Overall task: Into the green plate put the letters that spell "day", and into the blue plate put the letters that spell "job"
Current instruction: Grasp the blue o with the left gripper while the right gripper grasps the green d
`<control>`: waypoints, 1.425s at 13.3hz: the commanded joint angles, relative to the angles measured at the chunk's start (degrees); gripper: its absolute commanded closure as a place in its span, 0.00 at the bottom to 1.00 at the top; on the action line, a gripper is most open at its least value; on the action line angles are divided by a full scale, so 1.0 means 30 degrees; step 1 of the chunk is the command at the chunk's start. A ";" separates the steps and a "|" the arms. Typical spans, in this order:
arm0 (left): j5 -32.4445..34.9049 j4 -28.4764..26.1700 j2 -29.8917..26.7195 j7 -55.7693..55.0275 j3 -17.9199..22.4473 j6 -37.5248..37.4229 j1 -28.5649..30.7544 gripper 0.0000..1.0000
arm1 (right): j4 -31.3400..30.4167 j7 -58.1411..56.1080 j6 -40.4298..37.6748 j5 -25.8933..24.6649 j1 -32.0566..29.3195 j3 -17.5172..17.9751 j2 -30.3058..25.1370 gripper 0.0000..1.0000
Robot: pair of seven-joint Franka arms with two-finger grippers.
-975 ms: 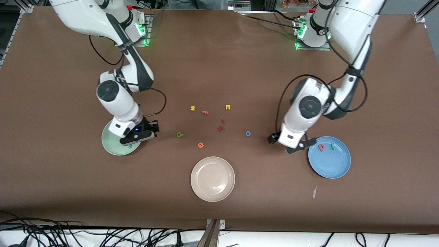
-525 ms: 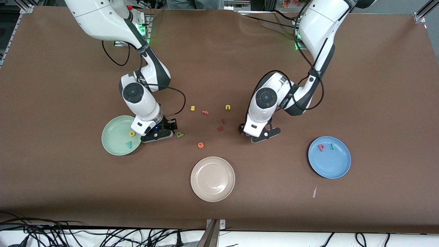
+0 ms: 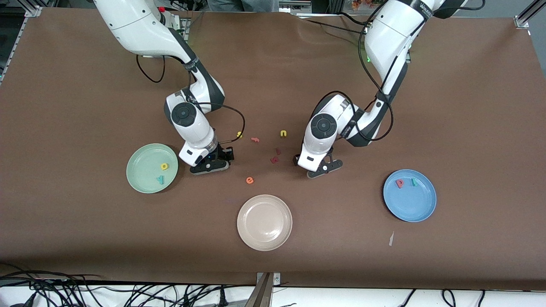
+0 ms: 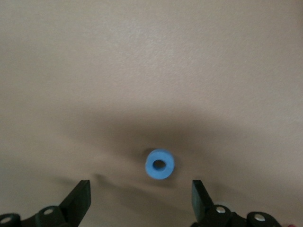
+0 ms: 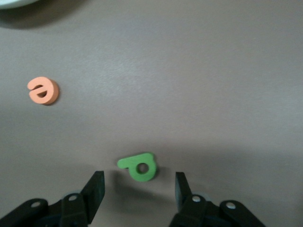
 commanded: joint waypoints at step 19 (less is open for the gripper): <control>0.0197 0.3026 0.0523 0.1401 0.0264 -0.3624 0.1317 0.81 | 0.0229 0.0003 0.0986 -0.0860 0.0361 -0.0588 0.0758 0.46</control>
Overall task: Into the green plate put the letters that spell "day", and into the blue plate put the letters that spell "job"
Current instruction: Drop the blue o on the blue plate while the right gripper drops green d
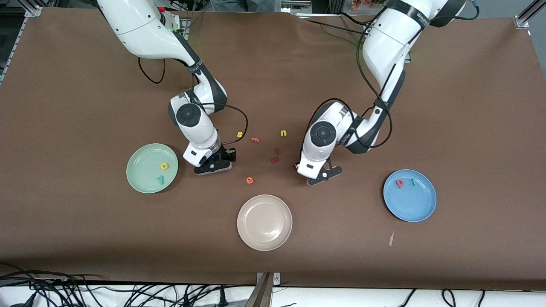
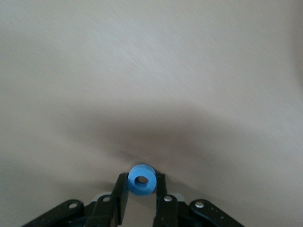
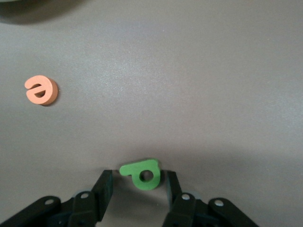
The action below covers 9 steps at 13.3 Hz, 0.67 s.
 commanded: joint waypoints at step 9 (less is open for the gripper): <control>0.0800 0.0986 -0.1711 1.4948 0.0001 -0.6491 0.7975 0.84 | -0.0085 -0.0242 0.0510 -0.0489 0.0132 -0.0454 0.0262 0.72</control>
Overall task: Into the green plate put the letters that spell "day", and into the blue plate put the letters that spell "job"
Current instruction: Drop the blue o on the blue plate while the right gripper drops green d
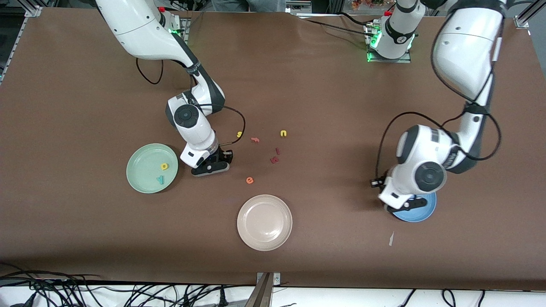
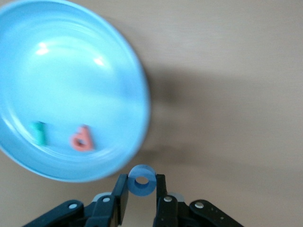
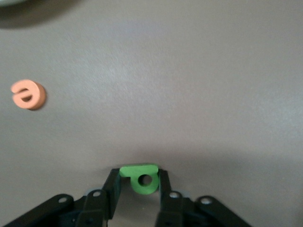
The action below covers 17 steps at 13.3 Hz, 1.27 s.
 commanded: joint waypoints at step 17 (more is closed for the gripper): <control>0.0553 -0.1077 -0.5960 0.5573 0.1265 -0.3391 0.4416 0.00 | -0.2468 -0.9421 -0.4129 -0.0296 -0.4379 -0.0600 -0.4660 0.80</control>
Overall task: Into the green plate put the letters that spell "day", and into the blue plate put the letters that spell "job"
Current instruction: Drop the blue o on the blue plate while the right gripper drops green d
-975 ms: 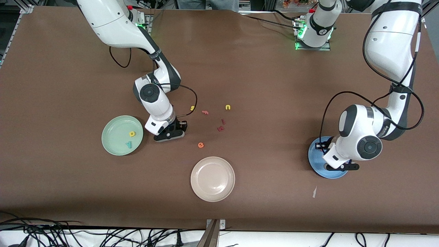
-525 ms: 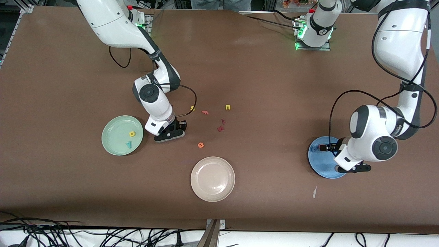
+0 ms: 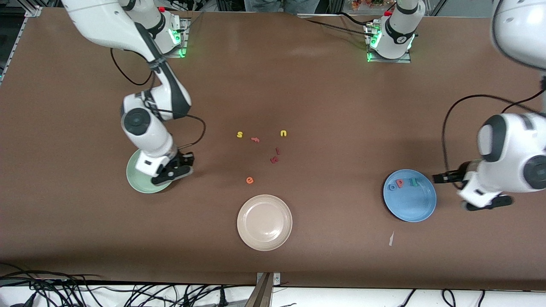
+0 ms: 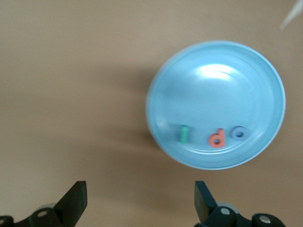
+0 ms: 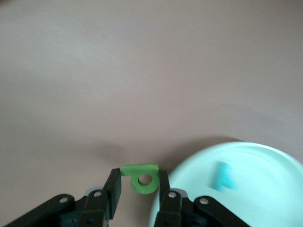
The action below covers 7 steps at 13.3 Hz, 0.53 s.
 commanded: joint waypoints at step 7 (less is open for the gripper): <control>-0.3542 -0.2698 -0.8095 0.2760 0.0033 -0.4377 0.0240 0.00 | -0.2725 -0.2081 -0.0056 -0.0169 -0.1605 -0.1531 -0.2490 0.00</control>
